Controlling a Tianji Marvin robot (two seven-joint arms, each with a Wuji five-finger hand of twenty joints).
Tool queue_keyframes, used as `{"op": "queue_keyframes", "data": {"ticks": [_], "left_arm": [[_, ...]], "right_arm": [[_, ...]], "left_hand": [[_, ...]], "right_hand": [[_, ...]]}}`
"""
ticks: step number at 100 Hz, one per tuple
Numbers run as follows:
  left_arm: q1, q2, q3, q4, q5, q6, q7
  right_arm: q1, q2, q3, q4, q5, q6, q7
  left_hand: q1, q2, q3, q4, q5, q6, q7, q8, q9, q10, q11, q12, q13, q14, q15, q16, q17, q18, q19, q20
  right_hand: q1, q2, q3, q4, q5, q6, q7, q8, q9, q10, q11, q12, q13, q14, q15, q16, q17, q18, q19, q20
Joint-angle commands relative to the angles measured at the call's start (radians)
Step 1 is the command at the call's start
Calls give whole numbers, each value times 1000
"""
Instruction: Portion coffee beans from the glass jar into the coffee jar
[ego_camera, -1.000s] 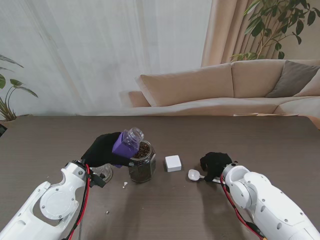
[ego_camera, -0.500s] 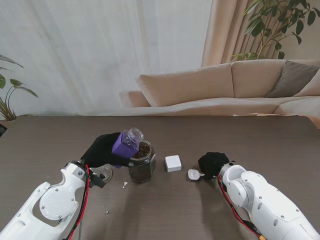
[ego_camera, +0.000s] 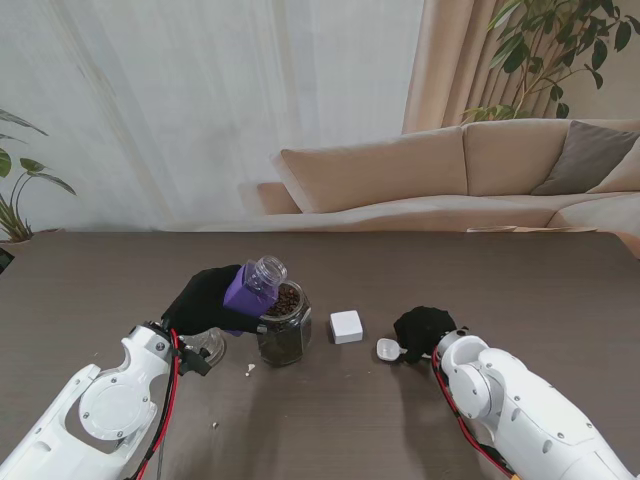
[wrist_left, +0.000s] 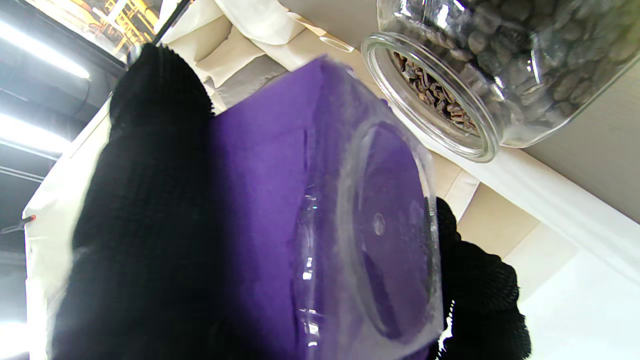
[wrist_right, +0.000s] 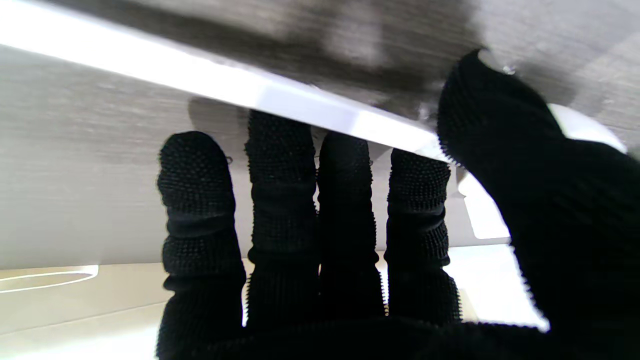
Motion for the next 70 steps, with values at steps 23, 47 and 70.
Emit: {"op": "queue_keyframes", "data": {"ticks": [23,47,70], "left_arm": [[2,-5,0,0,-5,3,-15],[3,-5,-1,0,-6,2,-16],[2,-5,-1,1,-7,1,-17]], "right_arm": [[-10,-5,10,3,26,-20,44],[-17,-2,23,-6,34,-35,62],[-15,-3,26,5,44,-54,58]], "left_hand": [[377,562,410,42,70,-112,183,53,71,-39,130,53,66,28,169,45,-50,-77,7,12],[377,559,409,41,69,-111,179,51,70,-39,129,52,65,28,168,45,-51,-77,7,12],[377,559,409,41,71,-111,177,50,70,-37,128,52,66,30,168,45,-52,-76,7,13]], "right_hand": [[20,-85,1,-21,93,-30,176,-356,92,-38,-33,39,88,-15,14,43,-182,16,76,-10],[27,-59,-17,-13,94,-34,178,-400,123,-31,-66,22,98,-13,33,53,-158,13,85,-9],[14,50,-10,10,60,-19,81,-216,171,-13,-114,-7,99,-11,84,49,-125,-13,100,-19]]}}
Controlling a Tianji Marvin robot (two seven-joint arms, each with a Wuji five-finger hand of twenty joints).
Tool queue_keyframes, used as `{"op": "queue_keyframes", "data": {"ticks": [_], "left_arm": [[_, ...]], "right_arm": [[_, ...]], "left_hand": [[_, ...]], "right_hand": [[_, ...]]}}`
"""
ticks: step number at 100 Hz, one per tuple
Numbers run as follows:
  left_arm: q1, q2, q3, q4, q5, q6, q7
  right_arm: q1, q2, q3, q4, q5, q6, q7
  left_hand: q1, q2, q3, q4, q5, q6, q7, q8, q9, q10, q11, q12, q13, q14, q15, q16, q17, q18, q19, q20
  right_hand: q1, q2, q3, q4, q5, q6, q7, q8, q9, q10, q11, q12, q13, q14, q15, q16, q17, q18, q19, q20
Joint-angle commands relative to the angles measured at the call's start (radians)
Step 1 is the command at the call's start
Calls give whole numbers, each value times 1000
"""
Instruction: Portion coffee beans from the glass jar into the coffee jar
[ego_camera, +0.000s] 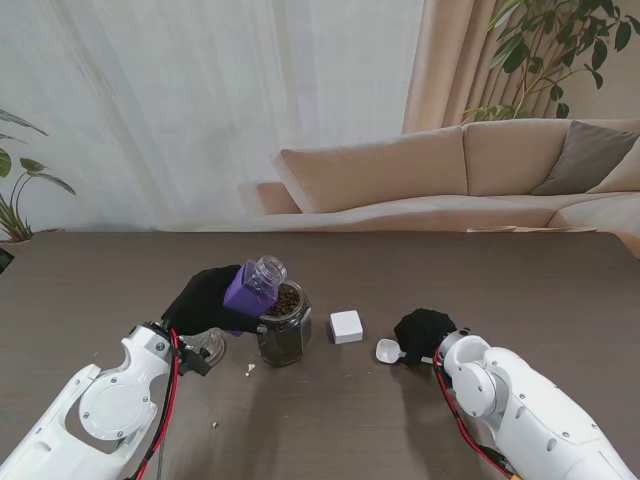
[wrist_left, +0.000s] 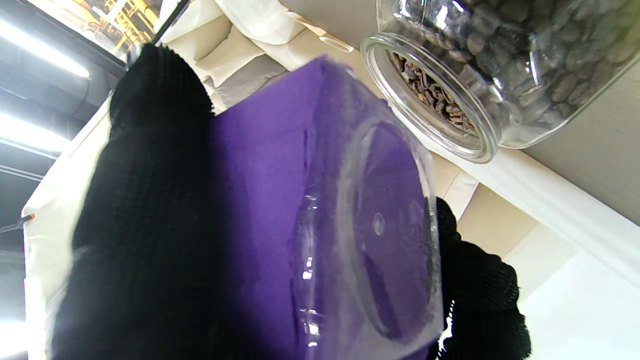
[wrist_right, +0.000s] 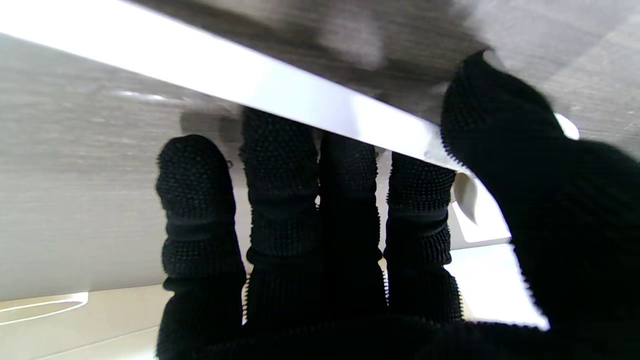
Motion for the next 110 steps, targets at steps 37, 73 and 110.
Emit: {"op": "queue_keyframes", "data": {"ticks": [37,73,110], "left_arm": [[1,-3,0,1,-8,2,-24],[1,-2,-1,1,-9,5,-29],[3,-2,-2,-3,-13,13,-35]], "right_arm": [[-10,-1,11,17,25,-53,16],[-62,6,79,-48,54,-74,80],[-77,3,95,-63,100,-72,101]], "left_hand": [[377,556,408,39,72,-110,172,47,70,-35,126,52,64,33,168,46,-53,-74,7,15],[377,552,408,37,74,-110,165,44,71,-33,124,52,63,35,167,47,-55,-72,6,17],[377,548,409,34,73,-111,159,37,70,-34,123,52,61,36,166,47,-57,-72,5,18]], "right_hand": [[-17,140,36,32,12,15,-136,173,80,25,-66,-48,32,-8,71,2,-89,-29,54,-33],[-32,239,40,58,-2,96,-138,193,72,67,-48,-40,33,9,112,15,-98,7,69,-21],[-86,323,77,59,0,129,-128,217,69,86,-15,-42,33,21,169,23,-96,24,86,-9]]}}
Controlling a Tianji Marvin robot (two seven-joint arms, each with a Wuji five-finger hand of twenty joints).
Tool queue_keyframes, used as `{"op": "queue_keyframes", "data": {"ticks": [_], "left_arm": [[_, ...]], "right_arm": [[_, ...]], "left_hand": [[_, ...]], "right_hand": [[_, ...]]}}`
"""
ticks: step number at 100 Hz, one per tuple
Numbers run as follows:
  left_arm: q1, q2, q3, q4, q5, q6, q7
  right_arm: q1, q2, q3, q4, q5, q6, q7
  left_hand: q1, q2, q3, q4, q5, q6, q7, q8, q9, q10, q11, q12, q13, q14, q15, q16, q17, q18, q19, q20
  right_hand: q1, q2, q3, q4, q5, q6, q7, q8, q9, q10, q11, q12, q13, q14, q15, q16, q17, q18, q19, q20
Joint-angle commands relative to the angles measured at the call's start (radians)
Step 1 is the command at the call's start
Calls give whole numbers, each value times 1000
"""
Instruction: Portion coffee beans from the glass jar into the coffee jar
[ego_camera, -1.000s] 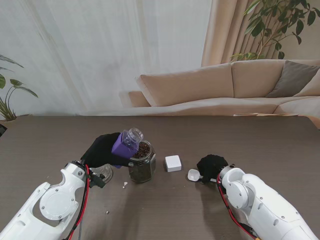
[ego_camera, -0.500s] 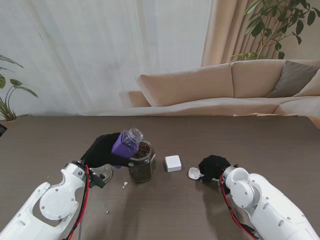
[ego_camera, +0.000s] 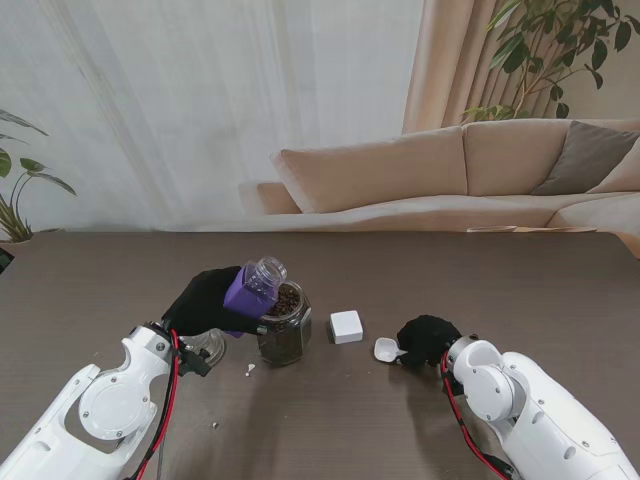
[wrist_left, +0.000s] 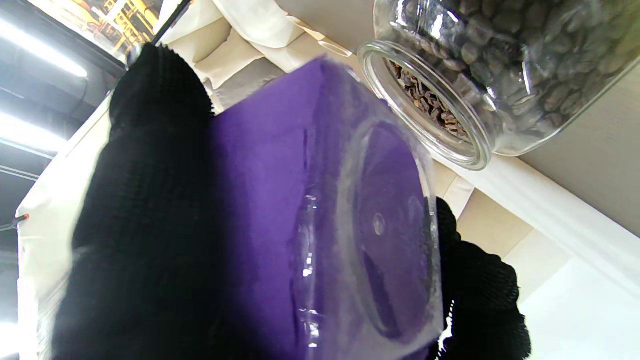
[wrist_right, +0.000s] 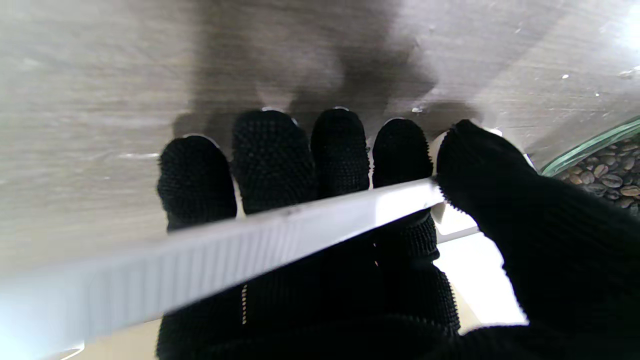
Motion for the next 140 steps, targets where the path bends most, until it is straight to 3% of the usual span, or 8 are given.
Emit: {"op": "queue_keyframes", "data": {"ticks": [1,30,51,85,110,125,134,140], "left_arm": [[4,-2,-2,-5,-3,4,-21],[8,-1,-5,-9,-2,10,-27],[9,0,-6,-11,-1,12,-29],[9,-1,-7,-11,-2,13,-27],[10,-1,-8,-10,-3,11,-25],[12,-2,-8,-10,-2,11,-22],[13,-2,-9,-12,-2,12,-21],[14,-2,-9,-12,-1,11,-20]], "right_arm": [[-9,-3,1,-8,8,-3,22],[-11,-6,1,-6,46,4,34],[-3,-5,-2,6,46,-13,34],[8,-16,-4,46,97,-54,6],[12,-12,1,48,167,-71,70],[9,-13,6,47,196,-69,85],[10,-12,6,50,206,-75,92],[8,-15,5,52,204,-73,82]], "left_hand": [[377,548,408,34,73,-111,159,39,70,-34,123,52,60,36,166,47,-57,-72,5,18],[377,544,409,34,75,-108,155,34,69,-32,122,52,59,37,165,47,-57,-72,4,19],[377,542,408,32,76,-110,153,31,68,-32,121,51,58,37,165,48,-59,-70,3,19],[377,537,410,29,76,-108,146,23,66,-30,117,50,55,41,162,47,-61,-68,2,21],[377,536,409,28,77,-108,145,21,66,-29,116,48,56,41,162,47,-61,-68,2,21],[377,536,407,27,75,-110,145,22,66,-30,116,48,54,39,162,47,-61,-69,2,22],[377,537,408,27,74,-109,144,20,65,-30,116,48,53,39,163,47,-60,-69,3,22],[377,536,406,26,74,-111,143,20,65,-30,116,48,53,38,164,47,-60,-69,3,23]], "right_hand": [[-25,28,48,23,0,9,17,36,21,44,38,-8,32,3,35,13,-96,37,62,16],[-97,127,53,45,43,16,-21,100,24,45,75,-4,32,4,74,14,-92,37,76,26],[-69,89,68,35,53,-64,13,148,38,23,102,21,36,-48,146,40,-38,-7,94,23],[-61,-43,201,-14,104,-42,57,252,110,45,121,114,36,-66,315,124,54,-18,109,49],[-97,54,183,15,97,8,42,396,78,49,178,209,36,-76,389,159,47,-1,108,92],[-115,122,111,49,96,51,26,497,51,55,232,256,37,-81,451,178,43,-6,139,131],[-102,119,88,90,109,54,32,519,57,54,253,261,37,-83,480,187,53,-10,154,138],[-101,108,88,145,129,52,51,533,72,56,275,266,36,-86,519,203,68,-14,173,142]]}}
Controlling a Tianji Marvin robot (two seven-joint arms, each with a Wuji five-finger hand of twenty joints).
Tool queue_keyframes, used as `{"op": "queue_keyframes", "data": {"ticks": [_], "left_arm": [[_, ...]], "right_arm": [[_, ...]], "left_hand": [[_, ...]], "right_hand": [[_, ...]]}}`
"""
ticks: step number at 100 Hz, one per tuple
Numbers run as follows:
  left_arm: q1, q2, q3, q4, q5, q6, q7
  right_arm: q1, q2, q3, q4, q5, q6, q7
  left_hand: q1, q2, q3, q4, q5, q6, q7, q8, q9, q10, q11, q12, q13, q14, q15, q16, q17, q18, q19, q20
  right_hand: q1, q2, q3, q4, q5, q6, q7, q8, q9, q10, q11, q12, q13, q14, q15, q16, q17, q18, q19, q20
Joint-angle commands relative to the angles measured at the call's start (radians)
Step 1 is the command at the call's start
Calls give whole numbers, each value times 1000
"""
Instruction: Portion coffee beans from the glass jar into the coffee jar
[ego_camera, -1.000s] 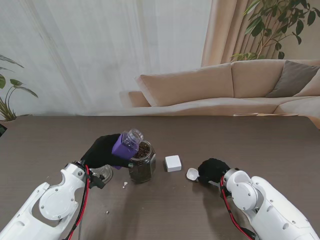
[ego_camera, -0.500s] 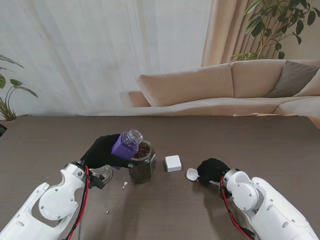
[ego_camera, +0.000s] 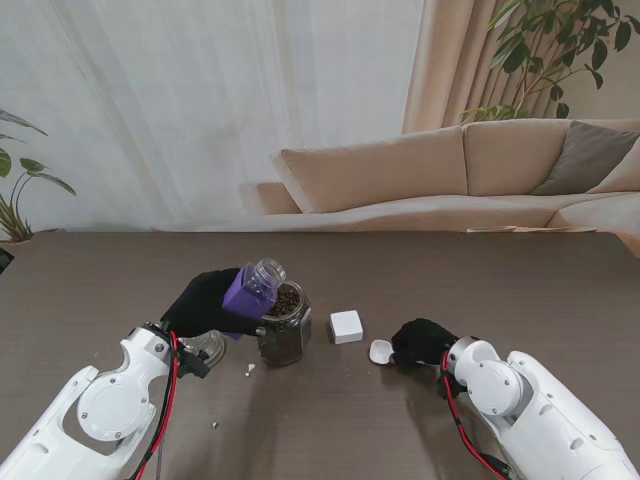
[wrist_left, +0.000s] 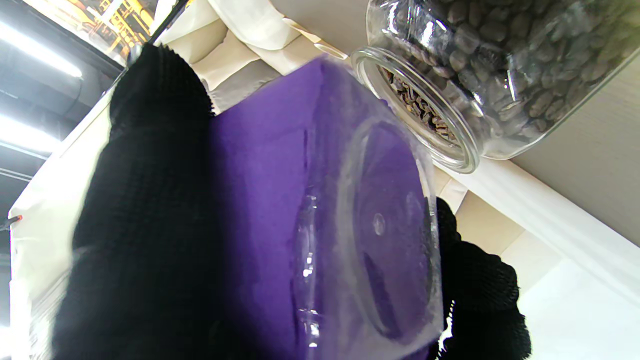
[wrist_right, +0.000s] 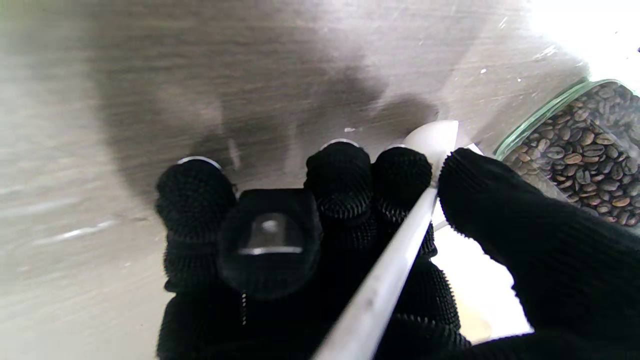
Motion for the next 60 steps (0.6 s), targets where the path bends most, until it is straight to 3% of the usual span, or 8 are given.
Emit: {"op": "queue_keyframes", "data": {"ticks": [1,27,60], "left_arm": [[5,-3,-3,-7,-2,0,-13],[7,-3,-5,-8,-2,-1,-12],[11,-4,-9,-13,-2,5,-11]], "right_arm": [[-9,-5,-3,7,-2,-3,5],[-17,-8,3,-4,21,18,10],[-29,-17,20,-12,79,31,6]], "left_hand": [[377,536,407,26,74,-110,143,33,65,-30,116,48,53,38,163,47,-60,-69,3,22],[377,535,405,25,74,-111,142,30,62,-31,115,48,52,40,164,47,-60,-69,3,23],[377,533,406,24,75,-108,138,28,60,-28,114,47,50,43,163,47,-62,-66,2,24]], "right_hand": [[-10,9,3,72,55,20,42,34,39,49,51,24,32,-76,72,26,80,-5,38,34],[-12,-2,16,101,63,22,64,51,52,46,63,34,32,-81,116,46,103,-10,59,39],[-39,-4,60,93,59,51,79,76,58,53,72,49,31,-68,139,58,109,17,76,45]]}}
